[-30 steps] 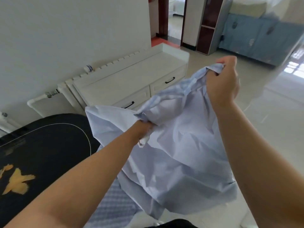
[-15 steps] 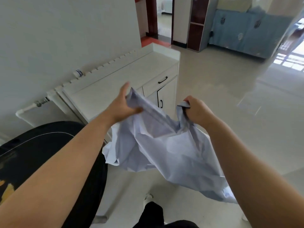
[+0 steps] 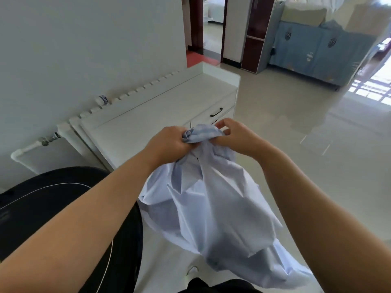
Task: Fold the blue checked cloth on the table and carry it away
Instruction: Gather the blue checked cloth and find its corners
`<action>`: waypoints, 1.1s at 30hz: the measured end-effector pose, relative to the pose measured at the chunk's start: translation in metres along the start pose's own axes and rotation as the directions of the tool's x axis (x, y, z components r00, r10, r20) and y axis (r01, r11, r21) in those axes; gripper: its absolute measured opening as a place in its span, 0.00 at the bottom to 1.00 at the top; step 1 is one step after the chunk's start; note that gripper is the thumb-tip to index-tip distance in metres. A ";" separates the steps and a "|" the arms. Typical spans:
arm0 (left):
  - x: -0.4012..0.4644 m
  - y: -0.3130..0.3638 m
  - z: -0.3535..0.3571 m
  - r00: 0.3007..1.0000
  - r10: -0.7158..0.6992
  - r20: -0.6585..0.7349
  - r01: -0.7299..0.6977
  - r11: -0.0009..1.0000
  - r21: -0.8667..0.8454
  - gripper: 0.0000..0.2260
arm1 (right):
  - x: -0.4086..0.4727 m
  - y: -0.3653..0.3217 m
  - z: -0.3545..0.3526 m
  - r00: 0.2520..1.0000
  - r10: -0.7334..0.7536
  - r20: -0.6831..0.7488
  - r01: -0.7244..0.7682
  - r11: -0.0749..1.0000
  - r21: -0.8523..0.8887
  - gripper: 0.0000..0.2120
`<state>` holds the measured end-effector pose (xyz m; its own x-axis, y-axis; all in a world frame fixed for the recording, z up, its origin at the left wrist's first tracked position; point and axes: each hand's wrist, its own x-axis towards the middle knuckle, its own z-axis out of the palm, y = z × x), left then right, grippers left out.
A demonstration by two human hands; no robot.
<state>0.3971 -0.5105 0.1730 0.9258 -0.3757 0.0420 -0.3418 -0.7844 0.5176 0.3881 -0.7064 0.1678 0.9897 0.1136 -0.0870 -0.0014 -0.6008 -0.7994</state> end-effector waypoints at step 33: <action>0.045 -0.129 -0.017 0.784 -0.596 0.173 0.549 0.796 0.255 0.13 | 0.140 0.050 -0.010 0.884 -0.176 -0.434 0.062 0.962 -0.265 0.08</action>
<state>0.4856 -0.4180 0.1230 0.9018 0.0879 -0.4231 0.1951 -0.9565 0.2171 0.5282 -0.7287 0.1217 0.9369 -0.1374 0.3215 0.0974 -0.7805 -0.6175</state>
